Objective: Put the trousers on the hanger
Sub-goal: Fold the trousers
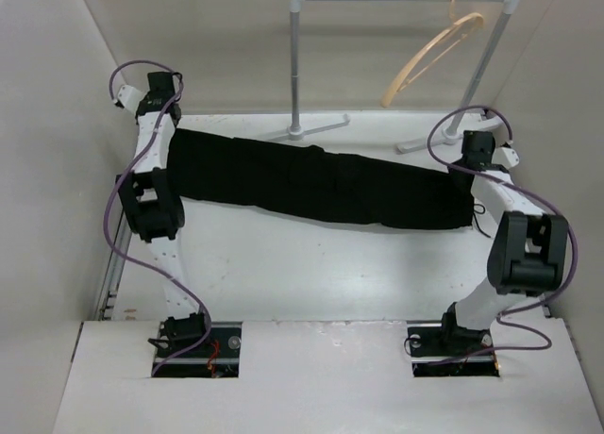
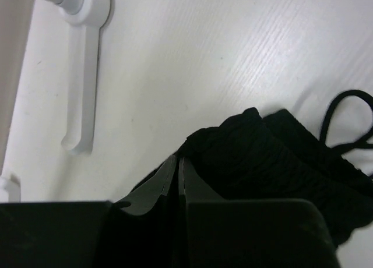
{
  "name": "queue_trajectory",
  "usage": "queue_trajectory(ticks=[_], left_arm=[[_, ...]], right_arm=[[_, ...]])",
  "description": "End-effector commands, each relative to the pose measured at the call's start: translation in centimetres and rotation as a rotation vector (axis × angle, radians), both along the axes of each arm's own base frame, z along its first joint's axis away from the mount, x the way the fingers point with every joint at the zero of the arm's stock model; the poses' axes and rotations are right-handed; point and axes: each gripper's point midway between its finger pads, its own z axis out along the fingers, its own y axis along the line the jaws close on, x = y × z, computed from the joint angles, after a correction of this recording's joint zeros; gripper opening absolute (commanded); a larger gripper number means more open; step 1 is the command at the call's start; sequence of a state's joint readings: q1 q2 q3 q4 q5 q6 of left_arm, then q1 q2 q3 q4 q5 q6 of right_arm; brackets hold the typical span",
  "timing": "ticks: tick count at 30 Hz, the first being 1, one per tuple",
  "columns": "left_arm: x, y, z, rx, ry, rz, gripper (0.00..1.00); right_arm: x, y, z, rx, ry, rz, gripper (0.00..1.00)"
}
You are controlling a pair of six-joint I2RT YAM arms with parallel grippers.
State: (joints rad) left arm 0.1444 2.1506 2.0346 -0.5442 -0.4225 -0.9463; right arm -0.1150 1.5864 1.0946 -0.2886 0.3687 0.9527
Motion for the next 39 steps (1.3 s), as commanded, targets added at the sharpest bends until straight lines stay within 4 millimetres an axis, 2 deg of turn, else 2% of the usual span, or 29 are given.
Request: queue_trajectory(ticks=[1,4,5,6,8,10,12,13,15,18,19,20,21,23,24,26,28,29,32,34,37,39], left_arm=[[1.2,3.2,3.6,0.161,-0.025,0.074,0.06],[3.7,2.6,4.5,0.196,-0.076,0.039,0.26],[4.1,2.6,5.0,0.206,-0.093,0.031,0.33],[4.6,2.5,5.8,0.222,-0.119,0.021,0.44],[4.8,2.5,7.7,0.262,-0.153,-0.007,0.57],[3.8,2.5,9.4,0.303,-0.155,-0.034,0.70],[2.2,2.3,9.3,0.302,-0.141,-0.052,0.72],[0.9,2.1,8.5,0.286,-0.132,-0.061,0.72],[-2.0,1.0,5.7,0.219,-0.128,-0.074,0.72],[-6.9,-1.1,0.3,0.095,-0.116,-0.063,0.69],[-8.4,-1.8,-1.3,0.050,-0.119,-0.062,0.68],[-10.1,-2.4,-2.9,0.008,-0.127,-0.048,0.67],[-11.5,-2.9,-4.2,-0.020,-0.135,-0.041,0.67],[-14.1,-3.0,-6.5,-0.066,-0.148,-0.023,0.67],[-15.2,-3.2,-7.6,-0.097,-0.153,-0.019,0.69],[-16.6,-3.4,-9.4,-0.157,-0.164,-0.016,0.70],[-17.0,-4.1,-10.5,-0.204,-0.167,-0.040,0.70],[-17.1,-4.1,-11.1,-0.220,-0.164,-0.036,0.71],[-16.3,-3.3,-12.5,-0.251,-0.179,-0.003,0.72],[-15.2,-2.6,-13.1,-0.266,-0.201,0.015,0.71],[-13.5,-2.4,-13.9,-0.284,-0.230,0.011,0.71],[-12.5,-2.1,-14.6,-0.290,-0.230,0.011,0.69]], right_arm=[[3.1,-3.3,2.0,-0.068,-0.078,-0.095,0.12],[4.5,-3.6,2.0,-0.069,-0.084,-0.108,0.27],[4.7,-3.7,2.4,-0.072,-0.095,-0.112,0.33],[4.9,-3.6,3.0,-0.084,-0.106,-0.107,0.40],[5.1,-3.2,4.5,-0.102,-0.133,-0.094,0.53],[4.9,-2.5,6.0,-0.121,-0.167,-0.068,0.70],[4.3,-1.4,7.2,-0.148,-0.198,-0.016,0.83],[3.5,-0.8,7.4,-0.157,-0.208,-0.003,0.88],[2.0,0.7,7.6,-0.157,-0.240,0.025,0.94],[-0.5,3.1,7.1,-0.155,-0.269,0.075,0.95],[-1.5,4.2,6.6,-0.156,-0.273,0.100,0.90],[-2.2,4.7,6.3,-0.155,-0.275,0.110,0.82],[-3.1,5.3,5.7,-0.154,-0.276,0.126,0.68],[-4.8,6.6,4.8,-0.139,-0.281,0.162,0.34],[-5.6,7.2,4.3,-0.131,-0.281,0.178,0.24],[-7.0,8.5,3.4,-0.115,-0.284,0.216,0.20],[-8.2,9.9,2.7,-0.107,-0.281,0.261,0.22],[-8.8,10.4,2.3,-0.104,-0.282,0.279,0.27],[-10.3,11.1,0.8,-0.098,-0.270,0.297,0.54],[-11.1,11.1,-0.2,-0.079,-0.261,0.292,0.66],[-11.8,9.8,-1.4,-0.052,-0.241,0.252,0.79],[-12.3,8.5,-2.2,-0.033,-0.215,0.199,0.83]])
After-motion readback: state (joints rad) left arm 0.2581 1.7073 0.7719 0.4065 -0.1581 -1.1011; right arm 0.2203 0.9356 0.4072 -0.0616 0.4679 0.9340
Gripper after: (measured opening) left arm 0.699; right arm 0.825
